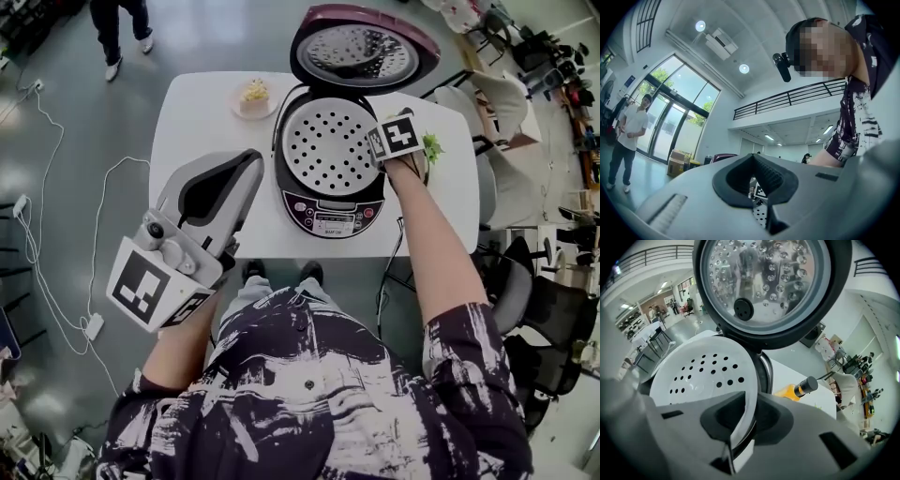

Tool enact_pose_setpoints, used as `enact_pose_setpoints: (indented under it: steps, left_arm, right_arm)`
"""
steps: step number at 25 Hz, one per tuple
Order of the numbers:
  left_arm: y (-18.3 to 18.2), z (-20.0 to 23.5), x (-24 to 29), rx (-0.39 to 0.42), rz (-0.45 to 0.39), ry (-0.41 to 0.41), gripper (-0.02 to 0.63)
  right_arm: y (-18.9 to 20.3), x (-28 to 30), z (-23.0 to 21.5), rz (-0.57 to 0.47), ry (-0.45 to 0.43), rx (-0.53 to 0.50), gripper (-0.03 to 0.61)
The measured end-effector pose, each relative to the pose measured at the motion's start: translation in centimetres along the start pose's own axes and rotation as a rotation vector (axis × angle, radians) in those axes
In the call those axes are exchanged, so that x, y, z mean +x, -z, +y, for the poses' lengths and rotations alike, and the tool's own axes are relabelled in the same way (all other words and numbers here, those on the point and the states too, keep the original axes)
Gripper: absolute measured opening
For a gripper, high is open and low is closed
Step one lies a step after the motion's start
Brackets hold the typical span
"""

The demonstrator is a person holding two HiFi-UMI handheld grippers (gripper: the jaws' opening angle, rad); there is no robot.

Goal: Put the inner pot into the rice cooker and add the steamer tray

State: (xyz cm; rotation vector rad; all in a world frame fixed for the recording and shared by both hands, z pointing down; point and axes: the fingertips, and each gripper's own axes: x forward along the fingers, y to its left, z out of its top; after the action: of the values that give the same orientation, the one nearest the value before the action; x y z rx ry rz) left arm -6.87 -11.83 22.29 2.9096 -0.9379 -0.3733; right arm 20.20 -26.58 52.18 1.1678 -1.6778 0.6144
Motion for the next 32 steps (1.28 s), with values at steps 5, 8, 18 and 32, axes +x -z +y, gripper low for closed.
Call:
enact_pose_setpoints:
  steps: [5,8,18,32]
  left_arm:
    - [0.0,-0.3,0.2,-0.005,-0.004,0.01,0.005]
    - [-0.1,-0.5,0.2,-0.004,-0.005,0.014,0.005]
    - [-0.3,-0.9,0.1,-0.003,-0.005,0.018,0.005]
    - [1.4,-2.2,3.8,0.03,0.06,0.048,0.005]
  right_arm:
    - [0.1,-0.1,0.7,0.011,-0.017,-0.043,0.067]
    - [0.3,-0.2,0.8,0.015,-0.015,-0.06,0.089]
    - [0.3,-1.4,0.1,-0.064,-0.012,-0.009,0.158]
    - [-8.1,-24.4,5.2,-1.067,-0.335,0.071,0.103]
